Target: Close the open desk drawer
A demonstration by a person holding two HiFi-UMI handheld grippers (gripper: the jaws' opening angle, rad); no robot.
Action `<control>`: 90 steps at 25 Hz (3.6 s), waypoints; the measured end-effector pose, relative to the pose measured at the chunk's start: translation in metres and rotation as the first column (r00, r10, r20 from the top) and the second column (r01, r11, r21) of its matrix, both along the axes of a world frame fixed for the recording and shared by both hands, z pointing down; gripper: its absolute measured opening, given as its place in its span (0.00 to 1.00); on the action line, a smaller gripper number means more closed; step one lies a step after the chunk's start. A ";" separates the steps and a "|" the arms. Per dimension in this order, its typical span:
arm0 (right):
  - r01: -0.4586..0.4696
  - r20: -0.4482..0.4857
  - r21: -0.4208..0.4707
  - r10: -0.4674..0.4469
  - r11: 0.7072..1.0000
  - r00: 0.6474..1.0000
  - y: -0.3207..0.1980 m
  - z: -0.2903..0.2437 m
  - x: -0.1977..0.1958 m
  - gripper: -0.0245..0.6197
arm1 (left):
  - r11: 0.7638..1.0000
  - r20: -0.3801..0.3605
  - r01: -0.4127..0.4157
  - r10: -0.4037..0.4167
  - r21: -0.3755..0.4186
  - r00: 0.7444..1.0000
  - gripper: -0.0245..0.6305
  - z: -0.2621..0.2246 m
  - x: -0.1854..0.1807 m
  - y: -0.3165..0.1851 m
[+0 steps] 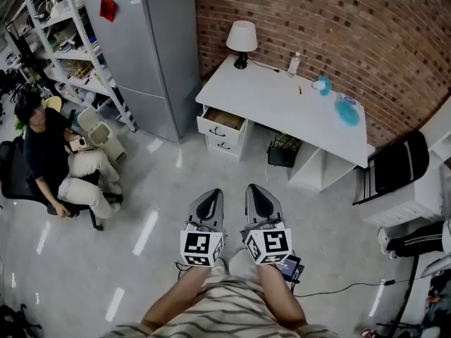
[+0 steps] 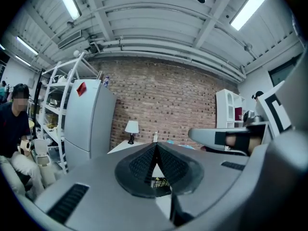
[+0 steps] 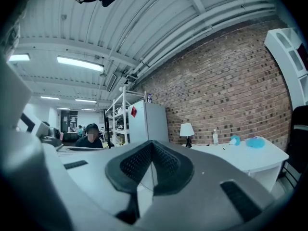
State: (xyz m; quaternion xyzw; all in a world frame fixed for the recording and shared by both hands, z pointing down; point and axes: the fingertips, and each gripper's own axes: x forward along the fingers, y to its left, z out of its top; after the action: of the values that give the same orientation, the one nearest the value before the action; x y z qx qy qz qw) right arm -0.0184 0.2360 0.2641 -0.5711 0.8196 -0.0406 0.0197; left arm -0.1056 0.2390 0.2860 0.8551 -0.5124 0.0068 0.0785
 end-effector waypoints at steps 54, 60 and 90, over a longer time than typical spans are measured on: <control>0.091 0.019 -0.140 -0.089 0.986 0.996 -0.433 0.097 0.059 0.04 | 0.984 -0.034 0.058 -0.065 -0.166 0.997 0.05 0.090 0.072 -0.424; 0.067 0.034 -0.157 -0.063 0.985 0.997 -0.460 0.122 0.057 0.04 | 0.976 -0.070 0.052 -0.068 -0.213 0.995 0.05 0.123 0.064 -0.446; 0.005 0.023 -0.234 0.001 0.972 1.000 -0.491 0.264 0.053 0.04 | 0.928 -0.330 -0.079 -0.049 -0.365 0.943 0.05 0.318 0.061 -0.515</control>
State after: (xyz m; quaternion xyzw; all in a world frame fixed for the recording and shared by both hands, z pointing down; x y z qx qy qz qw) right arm 0.0346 -0.2549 0.5279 -0.5681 0.8094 -0.1437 -0.0384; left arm -0.0445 -0.2756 0.6039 0.8171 -0.4744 -0.0399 0.3251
